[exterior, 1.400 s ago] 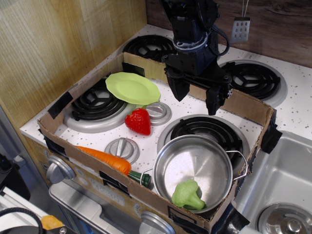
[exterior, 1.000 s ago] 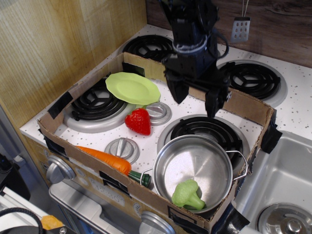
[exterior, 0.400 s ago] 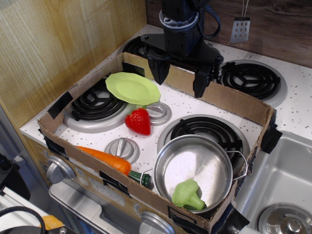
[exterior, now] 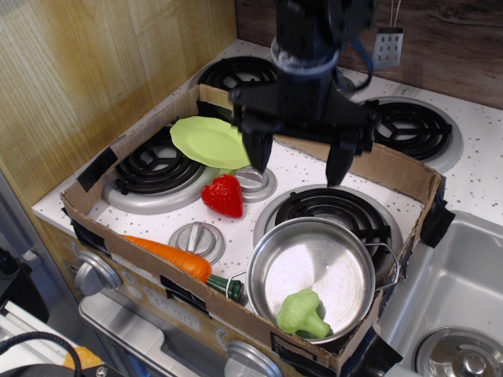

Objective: Take broccoli out of pan

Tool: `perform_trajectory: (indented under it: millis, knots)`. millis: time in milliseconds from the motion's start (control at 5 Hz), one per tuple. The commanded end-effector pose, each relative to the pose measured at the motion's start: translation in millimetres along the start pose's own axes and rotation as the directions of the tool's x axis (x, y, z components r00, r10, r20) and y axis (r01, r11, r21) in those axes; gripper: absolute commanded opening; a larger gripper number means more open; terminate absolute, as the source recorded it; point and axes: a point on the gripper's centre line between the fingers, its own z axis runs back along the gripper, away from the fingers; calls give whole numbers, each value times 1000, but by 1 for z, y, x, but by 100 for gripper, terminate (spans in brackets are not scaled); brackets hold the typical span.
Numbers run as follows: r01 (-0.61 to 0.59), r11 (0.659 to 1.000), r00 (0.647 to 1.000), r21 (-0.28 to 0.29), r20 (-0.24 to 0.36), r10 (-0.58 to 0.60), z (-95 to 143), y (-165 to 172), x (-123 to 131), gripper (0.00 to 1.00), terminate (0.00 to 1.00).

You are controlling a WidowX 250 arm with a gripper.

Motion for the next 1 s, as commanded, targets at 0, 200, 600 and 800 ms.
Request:
perform_trajectory:
  millis: [0, 200, 600, 800]
  knots:
    - [-62, 998, 998, 18, 8, 61, -12, -7, -27, 100, 0]
    - [-96, 995, 995, 24, 24, 96, -19, -10, -40, 100, 0]
    - [-117, 993, 992, -17, 48, 117, -50, -18, -61, 100, 0]
    - [-97, 995, 994, 3, 60, 96, -53, -23, -63, 100, 0]
